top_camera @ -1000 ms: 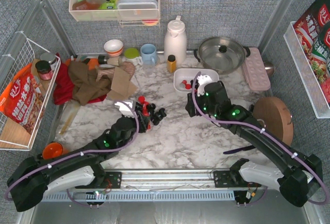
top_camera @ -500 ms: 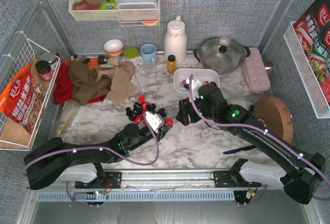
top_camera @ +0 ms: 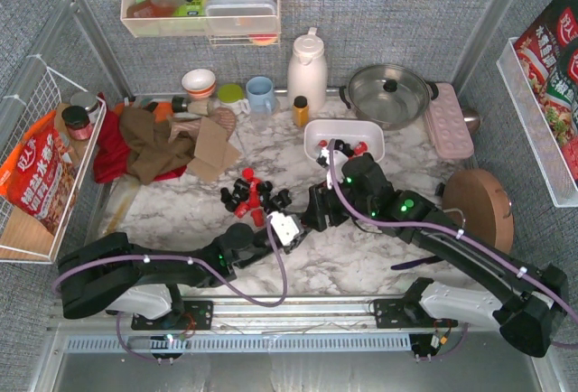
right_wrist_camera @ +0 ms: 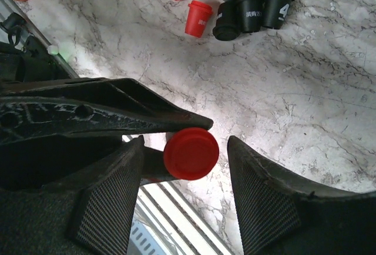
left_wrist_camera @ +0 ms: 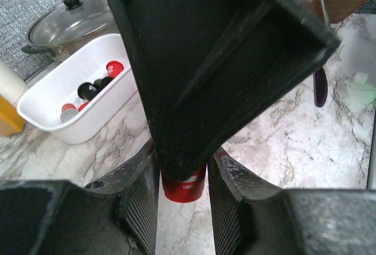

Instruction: Mix the coffee capsules in the storage basket

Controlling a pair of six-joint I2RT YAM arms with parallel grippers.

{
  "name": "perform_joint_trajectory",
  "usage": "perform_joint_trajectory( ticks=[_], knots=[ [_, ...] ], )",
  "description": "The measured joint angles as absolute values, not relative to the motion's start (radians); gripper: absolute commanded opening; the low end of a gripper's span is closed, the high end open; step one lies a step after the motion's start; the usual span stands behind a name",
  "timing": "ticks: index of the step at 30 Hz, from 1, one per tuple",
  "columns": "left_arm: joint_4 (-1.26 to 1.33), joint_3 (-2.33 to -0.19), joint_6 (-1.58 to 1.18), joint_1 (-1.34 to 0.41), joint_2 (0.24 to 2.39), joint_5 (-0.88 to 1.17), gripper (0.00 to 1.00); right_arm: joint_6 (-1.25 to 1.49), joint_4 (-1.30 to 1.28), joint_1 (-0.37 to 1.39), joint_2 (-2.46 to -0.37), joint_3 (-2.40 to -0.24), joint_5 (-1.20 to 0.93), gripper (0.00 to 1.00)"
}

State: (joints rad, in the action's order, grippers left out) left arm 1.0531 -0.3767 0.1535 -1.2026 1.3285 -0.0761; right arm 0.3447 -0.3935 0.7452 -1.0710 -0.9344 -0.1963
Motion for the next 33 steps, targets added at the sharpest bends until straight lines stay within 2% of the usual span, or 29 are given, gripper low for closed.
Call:
perform_joint_trajectory(
  ticks=[4,17,19,28,29,30,31,33],
  knots=[
    [1.06,-0.392,0.17,-1.216,1.331,-0.081,0.39,0.345,-0.392,0.746,-1.066,-0.923,-0.202,0.6],
    [1.06,-0.403,0.192,-1.238,1.331,-0.106,0.42,0.344,-0.395,0.746,-1.04,-0.907,-0.204,0.4],
    [1.06,-0.403,0.193,-1.24,1.333,-0.11,0.46,0.344,-0.395,0.746,-1.039,-0.905,-0.202,0.38],
    [1.076,-0.402,0.205,-1.243,1.333,-0.136,0.79,0.36,-0.394,0.746,-1.007,-0.895,-0.187,0.28],
    [1.077,-0.4,0.205,-1.243,1.333,-0.139,0.84,0.36,-0.393,0.746,-1.001,-0.892,-0.186,0.28],
    [1.077,-0.396,0.205,-1.244,1.332,-0.142,0.94,0.36,-0.393,0.746,-0.996,-0.889,-0.178,0.28],
    [1.077,-0.392,0.205,-1.245,1.33,-0.151,0.98,0.361,-0.394,0.747,-0.992,-0.888,-0.168,0.27],
    [1.077,-0.382,0.201,-1.247,1.324,-0.156,0.99,0.363,-0.393,0.747,-0.987,-0.888,-0.154,0.27]
  ],
)
